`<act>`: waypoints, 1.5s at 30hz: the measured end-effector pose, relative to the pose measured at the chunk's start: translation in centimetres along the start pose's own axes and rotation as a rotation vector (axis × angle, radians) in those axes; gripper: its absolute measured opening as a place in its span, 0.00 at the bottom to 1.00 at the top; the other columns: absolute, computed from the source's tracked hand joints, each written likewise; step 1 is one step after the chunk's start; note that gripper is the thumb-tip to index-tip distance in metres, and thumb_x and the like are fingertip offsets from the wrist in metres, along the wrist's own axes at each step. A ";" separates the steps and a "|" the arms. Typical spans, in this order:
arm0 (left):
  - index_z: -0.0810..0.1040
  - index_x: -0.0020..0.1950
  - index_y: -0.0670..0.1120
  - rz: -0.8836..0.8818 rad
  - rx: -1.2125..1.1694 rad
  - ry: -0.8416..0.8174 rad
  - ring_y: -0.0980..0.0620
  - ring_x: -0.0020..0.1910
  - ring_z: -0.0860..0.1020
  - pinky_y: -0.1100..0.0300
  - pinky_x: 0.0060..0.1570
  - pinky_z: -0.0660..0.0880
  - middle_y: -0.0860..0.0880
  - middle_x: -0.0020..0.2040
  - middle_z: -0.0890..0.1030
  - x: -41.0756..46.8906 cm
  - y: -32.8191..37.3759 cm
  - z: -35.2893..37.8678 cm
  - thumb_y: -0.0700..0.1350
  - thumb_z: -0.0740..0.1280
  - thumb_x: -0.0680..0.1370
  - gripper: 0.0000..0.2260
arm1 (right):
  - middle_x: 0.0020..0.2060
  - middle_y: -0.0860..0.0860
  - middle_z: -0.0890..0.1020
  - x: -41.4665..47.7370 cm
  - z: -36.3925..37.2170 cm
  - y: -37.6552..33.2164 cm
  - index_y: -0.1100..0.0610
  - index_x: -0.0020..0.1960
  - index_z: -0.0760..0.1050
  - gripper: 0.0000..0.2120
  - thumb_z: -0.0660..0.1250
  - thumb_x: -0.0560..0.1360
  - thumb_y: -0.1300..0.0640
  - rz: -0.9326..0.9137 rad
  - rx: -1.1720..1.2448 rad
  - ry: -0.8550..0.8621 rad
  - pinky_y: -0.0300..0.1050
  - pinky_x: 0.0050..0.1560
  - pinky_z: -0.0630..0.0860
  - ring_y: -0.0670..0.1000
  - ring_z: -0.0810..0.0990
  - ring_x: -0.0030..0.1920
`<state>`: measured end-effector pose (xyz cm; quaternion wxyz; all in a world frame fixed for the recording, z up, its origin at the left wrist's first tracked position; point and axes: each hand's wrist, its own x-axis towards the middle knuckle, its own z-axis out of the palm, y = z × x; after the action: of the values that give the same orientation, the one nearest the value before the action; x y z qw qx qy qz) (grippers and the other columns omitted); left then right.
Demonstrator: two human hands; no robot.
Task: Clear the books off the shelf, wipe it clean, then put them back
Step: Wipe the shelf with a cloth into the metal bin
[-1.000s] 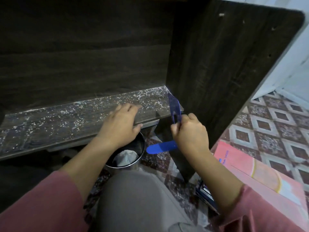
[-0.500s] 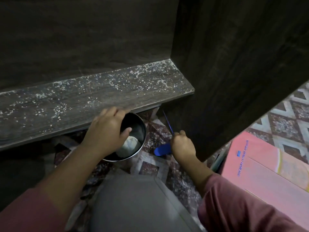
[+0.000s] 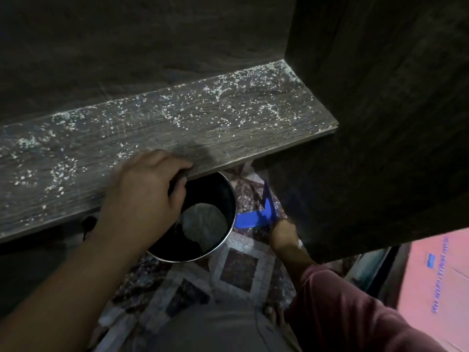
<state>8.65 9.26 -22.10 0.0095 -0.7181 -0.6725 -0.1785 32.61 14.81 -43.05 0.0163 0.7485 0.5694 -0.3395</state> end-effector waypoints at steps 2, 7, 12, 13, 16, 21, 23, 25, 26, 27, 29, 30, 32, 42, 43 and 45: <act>0.81 0.57 0.47 -0.004 0.012 -0.002 0.43 0.49 0.77 0.45 0.52 0.75 0.48 0.50 0.80 0.0 0.3 -0.1 0.45 0.63 0.74 0.14 | 0.55 0.60 0.82 0.1 0.3 0.6 0.61 0.58 0.78 0.12 0.60 0.80 0.59 0.053 0.005 -0.007 0.50 0.56 0.76 0.61 0.80 0.56; 0.79 0.59 0.51 -0.077 0.083 -0.105 0.44 0.53 0.76 0.47 0.55 0.72 0.51 0.53 0.79 0.5 1.3 -1.6 0.47 0.69 0.74 0.14 | 0.64 0.55 0.72 -3.6 -4.1 -2.4 0.53 0.66 0.72 0.17 0.62 0.77 0.58 0.038 -0.016 0.035 0.52 0.61 0.74 0.58 0.76 0.60; 0.75 0.62 0.55 -0.132 0.106 -0.117 0.49 0.60 0.71 0.51 0.60 0.66 0.54 0.58 0.75 1.8 3.9 -5.2 0.53 0.65 0.76 0.14 | 0.68 0.52 0.66 -12.8 -13.5 -7.4 0.51 0.71 0.67 0.23 0.63 0.78 0.47 -0.264 -0.196 0.262 0.51 0.62 0.71 0.55 0.70 0.65; 0.74 0.63 0.55 -0.145 0.093 -0.105 0.49 0.62 0.70 0.51 0.62 0.65 0.54 0.60 0.74 2.1 4.4 -5.9 0.54 0.65 0.76 0.15 | 0.69 0.52 0.66 -14.7 -15.5 -8.1 0.50 0.70 0.68 0.22 0.63 0.78 0.47 -0.373 -0.189 0.328 0.50 0.63 0.70 0.54 0.69 0.66; 0.74 0.64 0.54 -0.140 0.045 -0.019 0.47 0.63 0.71 0.50 0.64 0.67 0.52 0.61 0.75 2.9 6.0 -8.9 0.53 0.67 0.76 0.17 | 0.68 0.50 0.68 -19.3 -21.5 -10.1 0.49 0.68 0.71 0.21 0.64 0.76 0.48 -0.613 -0.134 0.512 0.48 0.66 0.68 0.53 0.68 0.67; 0.74 0.65 0.55 -0.106 -0.028 0.134 0.49 0.61 0.72 0.52 0.61 0.70 0.54 0.60 0.75 3.4 8.0 -14.4 0.52 0.67 0.76 0.18 | 0.68 0.51 0.69 -23.2 -29.5 -13.9 0.50 0.65 0.75 0.18 0.66 0.76 0.50 -0.832 -0.155 0.705 0.48 0.67 0.65 0.53 0.67 0.68; 0.74 0.65 0.55 -0.095 -0.065 0.178 0.50 0.61 0.73 0.52 0.61 0.71 0.54 0.60 0.75 3.7 8.2 -15.9 0.51 0.68 0.76 0.18 | 0.67 0.53 0.70 -23.8 -32.4 -16.0 0.52 0.64 0.77 0.17 0.67 0.75 0.53 -0.915 -0.157 0.790 0.51 0.65 0.67 0.55 0.68 0.67; 0.75 0.65 0.54 -0.095 -0.112 0.202 0.50 0.60 0.74 0.51 0.59 0.73 0.53 0.59 0.76 3.8 8.2 -16.7 0.51 0.68 0.76 0.17 | 0.63 0.56 0.74 -24.2 -35.3 -18.1 0.56 0.61 0.77 0.17 0.69 0.72 0.57 -1.019 -0.097 0.917 0.54 0.60 0.73 0.59 0.73 0.62; 0.75 0.65 0.54 -0.094 -0.133 0.210 0.50 0.59 0.75 0.51 0.59 0.73 0.53 0.58 0.76 3.8 8.2 -17.0 0.50 0.68 0.76 0.17 | 0.61 0.56 0.74 -24.2 -36.7 -19.2 0.57 0.61 0.76 0.19 0.69 0.70 0.59 -1.062 -0.063 0.973 0.56 0.57 0.74 0.59 0.74 0.59; 0.75 0.65 0.55 -0.092 -0.151 0.212 0.51 0.58 0.75 0.51 0.58 0.74 0.54 0.57 0.77 3.8 8.1 -17.2 0.50 0.67 0.77 0.16 | 0.61 0.57 0.73 -24.3 -38.1 -20.2 0.57 0.62 0.74 0.21 0.68 0.69 0.59 -1.097 -0.044 1.018 0.57 0.55 0.75 0.59 0.74 0.58; 0.75 0.65 0.55 -0.089 -0.178 0.212 0.53 0.58 0.75 0.52 0.58 0.74 0.55 0.58 0.76 3.8 7.9 -17.3 0.51 0.67 0.77 0.16 | 0.64 0.57 0.71 -24.1 -40.7 -22.2 0.57 0.66 0.70 0.26 0.66 0.68 0.59 -1.165 -0.055 1.084 0.54 0.58 0.73 0.59 0.72 0.62; 0.74 0.65 0.56 -0.091 -0.188 0.206 0.53 0.58 0.75 0.52 0.59 0.74 0.56 0.58 0.76 3.8 7.7 -17.3 0.51 0.67 0.77 0.16 | 0.67 0.57 0.70 -23.7 -41.9 -23.1 0.56 0.67 0.69 0.27 0.64 0.69 0.58 -1.183 -0.065 1.098 0.53 0.62 0.70 0.58 0.70 0.65; 0.75 0.65 0.56 -0.098 -0.190 0.188 0.53 0.59 0.75 0.53 0.59 0.73 0.57 0.58 0.75 3.8 7.3 -17.2 0.52 0.67 0.77 0.16 | 0.69 0.56 0.68 -23.1 -44.3 -24.6 0.54 0.70 0.67 0.27 0.61 0.71 0.56 -1.149 -0.071 1.066 0.53 0.68 0.64 0.56 0.65 0.71; 0.75 0.63 0.57 -0.099 -0.215 0.088 0.56 0.49 0.75 0.59 0.55 0.73 0.57 0.54 0.75 3.7 5.2 -16.3 0.52 0.68 0.76 0.15 | 0.66 0.54 0.74 -21.7 -50.0 -28.2 0.50 0.72 0.67 0.23 0.61 0.76 0.51 -0.794 -0.250 0.566 0.46 0.58 0.69 0.56 0.73 0.63; 0.75 0.63 0.57 -0.095 -0.222 0.077 0.57 0.50 0.75 0.60 0.55 0.72 0.58 0.54 0.75 3.6 5.1 -16.2 0.52 0.68 0.76 0.15 | 0.64 0.54 0.76 -21.5 -49.9 -28.1 0.51 0.70 0.70 0.21 0.62 0.77 0.52 -0.815 -0.230 0.582 0.45 0.55 0.69 0.55 0.74 0.61; 0.75 0.63 0.57 -0.092 -0.238 0.059 0.58 0.53 0.75 0.61 0.56 0.72 0.58 0.53 0.75 3.5 4.9 -16.1 0.52 0.68 0.77 0.14 | 0.61 0.56 0.77 -21.3 -49.7 -27.9 0.53 0.67 0.72 0.19 0.62 0.77 0.54 -0.843 -0.197 0.742 0.47 0.55 0.71 0.57 0.76 0.59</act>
<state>9.57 8.03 -4.95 -0.0643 -0.6771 -0.6781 -0.2785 30.29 27.09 16.44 -0.2522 0.5205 0.8154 0.0236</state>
